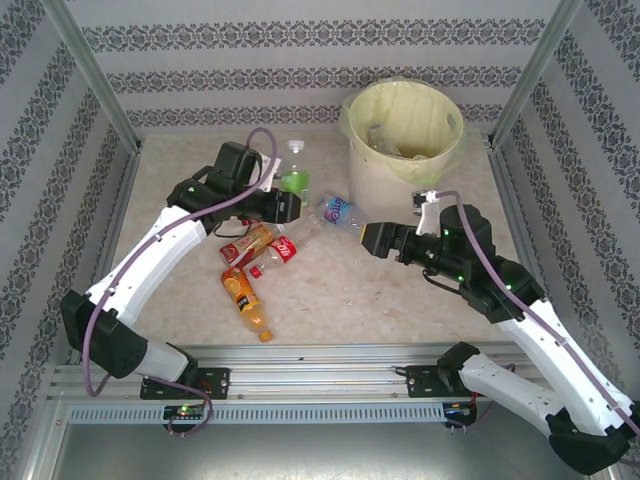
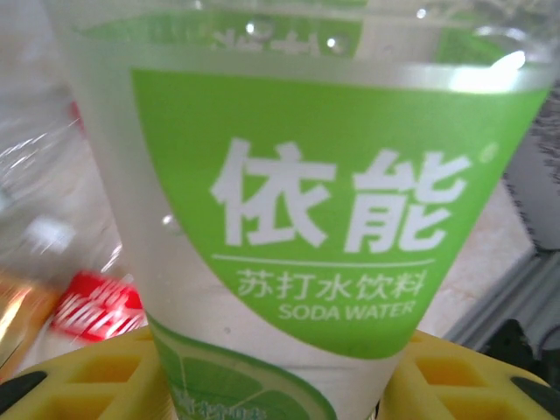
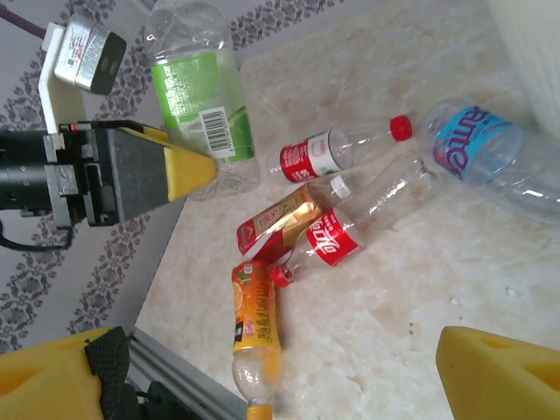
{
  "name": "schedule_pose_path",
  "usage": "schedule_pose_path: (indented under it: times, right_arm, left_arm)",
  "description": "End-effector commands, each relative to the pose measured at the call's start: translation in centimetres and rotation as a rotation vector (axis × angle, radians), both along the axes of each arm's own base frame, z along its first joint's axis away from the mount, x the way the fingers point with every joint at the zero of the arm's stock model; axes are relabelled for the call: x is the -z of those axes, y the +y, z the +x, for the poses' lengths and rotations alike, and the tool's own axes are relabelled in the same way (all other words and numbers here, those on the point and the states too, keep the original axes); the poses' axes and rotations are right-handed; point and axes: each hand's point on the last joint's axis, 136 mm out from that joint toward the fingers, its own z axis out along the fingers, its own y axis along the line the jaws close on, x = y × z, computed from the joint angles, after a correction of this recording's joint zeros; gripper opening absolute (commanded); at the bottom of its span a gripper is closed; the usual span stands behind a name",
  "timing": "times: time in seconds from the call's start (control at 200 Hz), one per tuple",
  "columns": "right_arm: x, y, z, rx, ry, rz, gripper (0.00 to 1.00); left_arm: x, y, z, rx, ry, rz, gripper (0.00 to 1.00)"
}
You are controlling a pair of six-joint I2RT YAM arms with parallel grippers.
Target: Put the plastic bottles in the bin
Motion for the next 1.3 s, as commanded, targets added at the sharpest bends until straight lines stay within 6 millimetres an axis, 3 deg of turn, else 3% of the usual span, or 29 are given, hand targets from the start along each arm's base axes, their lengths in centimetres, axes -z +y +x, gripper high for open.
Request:
schedule_pose_path:
  times: [0.0,0.15,0.375,0.659,1.014,1.294]
  right_arm:
    - [-1.1,-1.6,-0.4,0.051,0.004,-0.015,0.91]
    - [-2.2,-1.6,-0.4,0.036,0.003,-0.02,0.91]
    - [-2.8,-0.8,1.0,0.033,-0.001,-0.034,0.92]
    - [-2.7,-0.8,4.0,0.094,-0.024,-0.157,0.92]
    - [-2.7,0.8,5.6,0.052,-0.032,-0.152,0.87]
    - [-2.1,1.0,5.9,0.053,-0.017,-0.145,0.73]
  left_arm:
    - [-3.7,-4.8,0.2,0.194,-0.21,-0.138,0.48]
    - [-3.3,-8.0,-1.0,0.324,-0.278,-0.22,0.5]
    - [-2.3,-10.9,-3.4,0.461,-0.314,-0.26,0.51]
    - [-1.0,-12.1,-5.4,0.52,-0.273,-0.256,0.5]
    - [-0.2,-13.3,-6.9,0.564,-0.252,-0.243,0.5]
    - [-0.7,-13.5,-7.3,0.569,-0.266,-0.253,0.51]
